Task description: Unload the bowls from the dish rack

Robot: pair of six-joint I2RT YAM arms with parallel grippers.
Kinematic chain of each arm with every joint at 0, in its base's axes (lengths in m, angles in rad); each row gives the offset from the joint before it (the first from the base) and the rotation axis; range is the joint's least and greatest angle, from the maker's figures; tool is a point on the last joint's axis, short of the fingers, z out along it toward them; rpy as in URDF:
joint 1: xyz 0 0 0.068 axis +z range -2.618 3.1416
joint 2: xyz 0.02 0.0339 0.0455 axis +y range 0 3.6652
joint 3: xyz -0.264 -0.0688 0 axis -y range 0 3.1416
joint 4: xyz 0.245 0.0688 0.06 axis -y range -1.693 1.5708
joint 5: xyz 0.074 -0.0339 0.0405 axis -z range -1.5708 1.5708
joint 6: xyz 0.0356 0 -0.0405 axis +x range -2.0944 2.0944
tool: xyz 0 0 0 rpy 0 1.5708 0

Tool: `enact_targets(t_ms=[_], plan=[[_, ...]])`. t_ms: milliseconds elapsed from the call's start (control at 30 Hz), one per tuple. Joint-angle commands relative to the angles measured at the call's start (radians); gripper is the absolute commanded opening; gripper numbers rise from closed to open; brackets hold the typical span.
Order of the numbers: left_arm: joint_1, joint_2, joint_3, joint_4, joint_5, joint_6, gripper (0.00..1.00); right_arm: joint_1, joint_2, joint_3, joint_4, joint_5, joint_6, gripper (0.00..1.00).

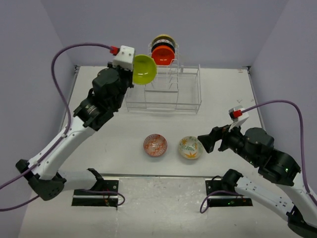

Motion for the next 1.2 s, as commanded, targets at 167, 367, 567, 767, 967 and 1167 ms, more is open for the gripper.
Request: enact_targets(t_ms=[167,367,567,767,967,1167], plan=[[0.017,-0.278,-0.285,-0.483,-0.191,-0.832,0.00,-0.002,0.016,0.071,0.039,-0.041,-0.013,0.99],[0.175,-0.418,-0.614,-0.482,-0.038,-1.080,0.00,-0.002,0.050,0.088,0.048,-0.093,-0.013,0.99],[0.254,-0.434,-0.807,-0.398,0.006,-1.194,0.00,-0.002,0.061,0.092,0.056,-0.109,-0.020,0.99],[0.278,-0.361,-0.934,-0.268,0.079,-1.259,0.00,-0.002,0.049,0.077,0.062,-0.115,-0.028,0.99],[0.290,-0.361,-1.019,-0.166,0.135,-1.277,0.00,-0.002,0.055,0.062,0.059,-0.123,-0.034,0.99],[0.289,-0.368,-1.009,-0.199,0.155,-1.282,0.99,-0.002,0.130,0.080,0.067,-0.107,-0.056,0.99]])
